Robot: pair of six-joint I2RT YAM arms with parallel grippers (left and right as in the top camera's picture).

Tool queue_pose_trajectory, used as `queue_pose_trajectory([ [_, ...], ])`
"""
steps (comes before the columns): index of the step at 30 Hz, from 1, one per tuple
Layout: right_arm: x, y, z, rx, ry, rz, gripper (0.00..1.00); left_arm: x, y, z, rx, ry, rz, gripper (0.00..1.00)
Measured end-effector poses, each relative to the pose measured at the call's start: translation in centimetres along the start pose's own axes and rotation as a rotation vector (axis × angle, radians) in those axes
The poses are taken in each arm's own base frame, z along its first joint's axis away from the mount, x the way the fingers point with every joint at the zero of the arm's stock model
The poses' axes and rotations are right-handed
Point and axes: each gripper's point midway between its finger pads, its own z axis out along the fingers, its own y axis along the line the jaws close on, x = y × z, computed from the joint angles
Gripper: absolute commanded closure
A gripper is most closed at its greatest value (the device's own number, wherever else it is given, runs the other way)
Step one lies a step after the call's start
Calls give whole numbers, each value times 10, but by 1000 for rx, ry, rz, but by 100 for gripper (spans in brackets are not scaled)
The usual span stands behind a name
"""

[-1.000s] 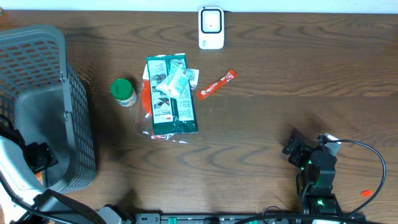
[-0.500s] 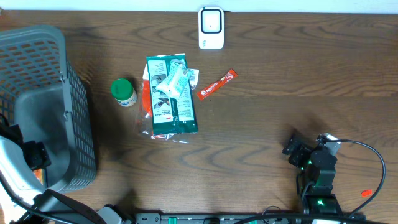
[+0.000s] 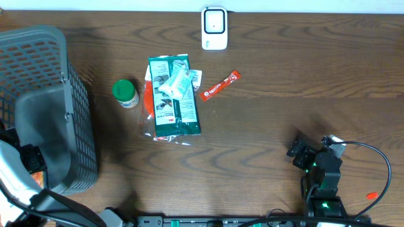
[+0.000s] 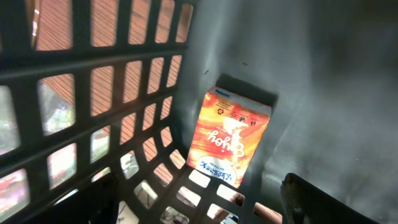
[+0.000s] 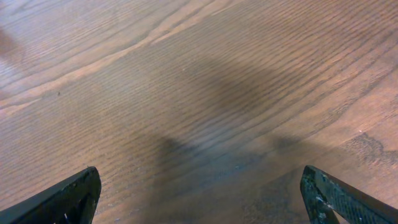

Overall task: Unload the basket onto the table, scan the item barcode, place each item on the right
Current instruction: 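Close the left gripper on the top of the orange snack packet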

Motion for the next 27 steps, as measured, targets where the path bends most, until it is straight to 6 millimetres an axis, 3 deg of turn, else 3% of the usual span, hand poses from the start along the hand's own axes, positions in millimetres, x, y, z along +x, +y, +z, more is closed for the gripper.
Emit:
queue_pose_trajectory([
  [4, 0, 0, 0, 0, 0, 0, 1, 2, -5, 16, 23, 46, 12, 18],
  [8, 3, -1, 0, 5, 11, -3, 1, 6, -12, 33, 49, 99, 27, 31],
  [19, 3, -7, 0, 37, 8, -5, 1, 10, -23, 63, 86, 170, 51, 25],
  [27, 3, -8, 0, 44, 8, -6, 1, 7, -23, 66, 84, 166, 51, 26],
])
